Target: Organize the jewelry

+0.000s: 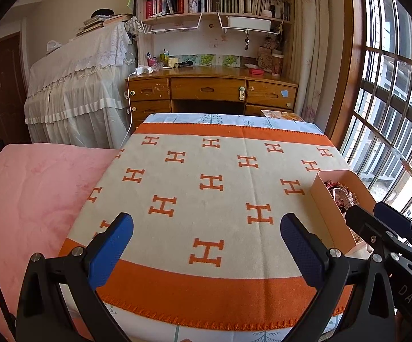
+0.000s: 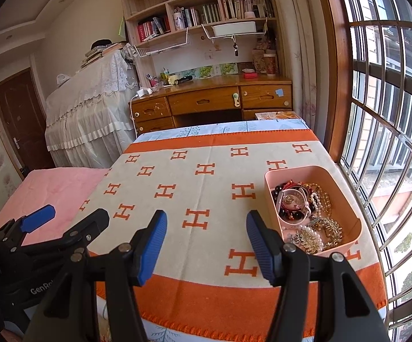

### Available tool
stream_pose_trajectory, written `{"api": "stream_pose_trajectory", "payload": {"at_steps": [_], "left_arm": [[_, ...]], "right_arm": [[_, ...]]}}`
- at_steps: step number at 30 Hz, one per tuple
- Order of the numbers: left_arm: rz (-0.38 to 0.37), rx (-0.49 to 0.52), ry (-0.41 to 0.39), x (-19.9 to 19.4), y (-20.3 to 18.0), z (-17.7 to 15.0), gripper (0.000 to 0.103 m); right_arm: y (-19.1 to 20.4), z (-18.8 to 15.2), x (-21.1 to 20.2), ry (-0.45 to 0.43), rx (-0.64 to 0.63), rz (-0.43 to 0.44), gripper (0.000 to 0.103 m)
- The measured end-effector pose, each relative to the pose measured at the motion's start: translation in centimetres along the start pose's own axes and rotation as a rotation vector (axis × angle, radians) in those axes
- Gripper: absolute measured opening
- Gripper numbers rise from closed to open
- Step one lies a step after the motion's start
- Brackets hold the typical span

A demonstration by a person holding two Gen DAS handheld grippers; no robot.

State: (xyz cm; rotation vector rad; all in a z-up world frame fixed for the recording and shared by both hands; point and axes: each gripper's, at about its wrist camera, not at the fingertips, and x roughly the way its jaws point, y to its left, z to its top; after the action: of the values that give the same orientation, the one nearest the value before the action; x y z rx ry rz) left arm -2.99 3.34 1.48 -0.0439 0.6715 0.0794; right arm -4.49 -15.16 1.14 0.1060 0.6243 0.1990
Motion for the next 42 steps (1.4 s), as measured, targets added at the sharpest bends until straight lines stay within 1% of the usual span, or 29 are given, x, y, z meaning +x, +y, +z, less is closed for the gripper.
{"api": "stream_pose_trajectory", "payload": {"at_steps": [42], "left_arm": [[-0.002, 0.002, 0.005, 0.27, 0.06, -0.59, 0.102]], "right_arm": [[-0.36, 0.17, 0.17, 0.006, 0.01, 0.004, 0.059]]}}
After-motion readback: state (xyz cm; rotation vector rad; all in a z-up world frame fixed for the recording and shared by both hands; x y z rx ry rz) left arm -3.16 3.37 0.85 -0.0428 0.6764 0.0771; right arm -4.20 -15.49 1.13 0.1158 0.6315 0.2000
